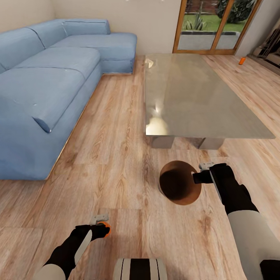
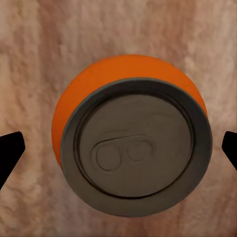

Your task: Put the three can of soda from the living room inside the tash can in the kitchen.

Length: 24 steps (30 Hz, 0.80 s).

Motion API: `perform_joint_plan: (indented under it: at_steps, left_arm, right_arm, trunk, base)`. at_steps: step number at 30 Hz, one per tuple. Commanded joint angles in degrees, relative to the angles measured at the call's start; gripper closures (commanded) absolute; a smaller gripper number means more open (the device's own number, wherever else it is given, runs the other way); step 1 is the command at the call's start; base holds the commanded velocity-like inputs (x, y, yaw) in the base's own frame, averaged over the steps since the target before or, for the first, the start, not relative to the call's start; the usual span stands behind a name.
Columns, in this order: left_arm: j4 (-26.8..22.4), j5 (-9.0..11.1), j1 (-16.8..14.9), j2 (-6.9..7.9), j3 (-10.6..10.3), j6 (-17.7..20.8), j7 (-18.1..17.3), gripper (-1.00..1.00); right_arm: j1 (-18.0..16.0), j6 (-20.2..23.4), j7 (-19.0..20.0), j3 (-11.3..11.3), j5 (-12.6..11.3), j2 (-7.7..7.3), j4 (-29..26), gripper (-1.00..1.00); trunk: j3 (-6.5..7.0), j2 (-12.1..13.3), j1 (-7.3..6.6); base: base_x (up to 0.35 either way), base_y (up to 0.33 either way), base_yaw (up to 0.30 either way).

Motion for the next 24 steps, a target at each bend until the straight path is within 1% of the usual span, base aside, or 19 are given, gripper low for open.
perform_joint_plan:
  at_steps: [1, 3, 4, 11, 24]
  left_arm:
    - [0.0, 0.01, 0.0, 0.0, 0.0, 0.01, 0.0, -1.0]
    - [-0.02, 0.0, 0.0, 0.0, 0.0, -0.02, -0.03, -1.0]
    - [-0.02, 0.0, 0.0, 0.0, 0.01, -0.02, -0.01, 1.0]
    - [-0.37, 0.02, 0.0, 0.03, -0.07, 0.03, 0.01, 1.0]
    - [-0.38, -0.14, 0.0, 0.0, -0.08, 0.2, -0.06, 1.0]
  right_arm:
    - [-0.02, 0.17, 0.2, 0.0, -1.18, 0.0, -0.01, 1.0]
    - [-0.02, 0.17, 0.2, 0.01, -1.18, -0.02, -0.01, 1.0]
    - [-0.02, 0.17, 0.2, -0.02, -1.18, -0.02, -0.01, 1.0]
    - [-0.02, 0.17, 0.2, -0.01, -1.18, 0.04, -0.01, 1.0]
    - [0.04, 0.17, 0.2, -0.07, -1.18, -0.04, -0.01, 1.0]
  trunk:
    - [0.0, 0.0, -0.01]
    - [0.0, 0.0, -0.01]
    - [0.0, 0.0, -0.01]
    - [0.0, 0.0, -0.01]
    - [2.88, 0.17, -0.34]
  base:
    - [0.0, 0.0, 0.0]
    - [0.0, 0.0, 0.0]
    - [0.0, 0.0, 0.0]
    - [0.0, 0.0, 0.0]
    - [0.0, 0.0, 0.0]
